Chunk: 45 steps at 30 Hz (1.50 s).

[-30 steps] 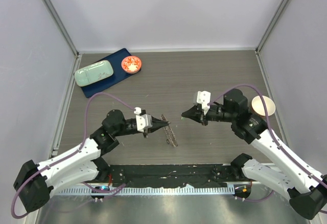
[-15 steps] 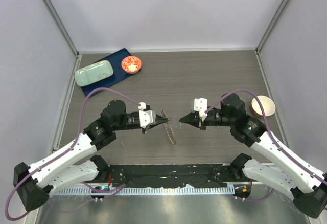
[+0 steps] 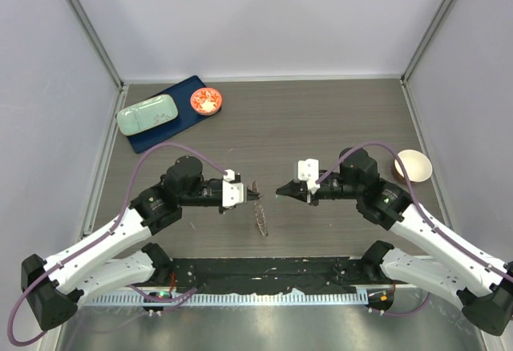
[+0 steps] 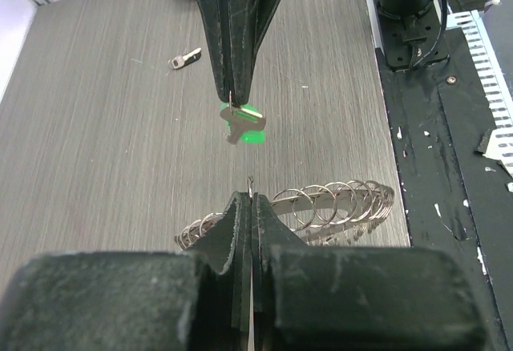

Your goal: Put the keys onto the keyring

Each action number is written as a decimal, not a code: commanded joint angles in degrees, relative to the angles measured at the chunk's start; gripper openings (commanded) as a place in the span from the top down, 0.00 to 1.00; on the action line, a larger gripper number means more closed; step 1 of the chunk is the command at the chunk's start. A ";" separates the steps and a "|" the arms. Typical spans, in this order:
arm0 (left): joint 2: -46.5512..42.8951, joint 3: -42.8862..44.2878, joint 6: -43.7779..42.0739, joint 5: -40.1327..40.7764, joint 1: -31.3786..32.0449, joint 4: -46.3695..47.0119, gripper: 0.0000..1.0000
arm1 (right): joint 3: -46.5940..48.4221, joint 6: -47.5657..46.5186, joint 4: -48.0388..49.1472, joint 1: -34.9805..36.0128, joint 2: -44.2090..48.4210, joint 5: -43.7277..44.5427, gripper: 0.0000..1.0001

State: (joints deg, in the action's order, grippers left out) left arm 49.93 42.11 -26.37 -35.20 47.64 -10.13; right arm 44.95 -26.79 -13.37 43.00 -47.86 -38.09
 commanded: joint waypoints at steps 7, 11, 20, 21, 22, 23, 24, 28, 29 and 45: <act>-2.21 -1.94 1.23 -1.10 0.53 6.08 1.00 | 1.81 -4.24 0.89 3.49 -3.03 2.84 0.99; -2.12 -2.47 1.76 -0.22 1.32 6.88 1.00 | 2.16 -4.94 1.15 4.81 -3.56 4.60 0.99; -2.56 -4.05 2.73 1.89 2.63 9.34 1.00 | 2.07 -5.29 1.68 7.18 -3.65 4.60 0.99; -2.56 -3.96 2.64 2.06 2.72 9.43 1.00 | 2.07 -5.38 1.68 7.27 -3.65 4.51 0.99; -2.56 -4.14 2.81 2.15 2.81 9.60 1.00 | 2.07 -5.47 1.59 7.36 -3.56 4.60 0.99; -2.56 -4.14 2.90 2.15 2.81 9.86 1.00 | 2.07 -5.56 1.50 7.62 -3.56 4.60 0.99; -2.56 -4.14 2.99 2.24 2.81 9.87 1.00 | 2.07 -5.56 1.33 7.80 -3.47 4.77 0.99; -2.47 -4.14 3.17 2.24 2.99 9.87 1.00 | 1.98 -5.65 1.50 8.06 -3.47 5.21 0.99; -2.47 -4.14 3.17 2.15 2.99 9.87 1.00 | 1.90 -5.73 1.59 8.15 -3.39 5.39 0.99; -1.95 -3.88 3.96 0.93 2.99 9.87 1.00 | 1.55 -5.38 2.47 8.41 -3.30 5.48 0.99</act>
State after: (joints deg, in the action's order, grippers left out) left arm 48.58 37.69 -23.09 -33.06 50.28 -4.95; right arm 44.99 -31.64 -13.76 51.05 -51.51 -32.60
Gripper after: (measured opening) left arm 0.010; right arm 0.031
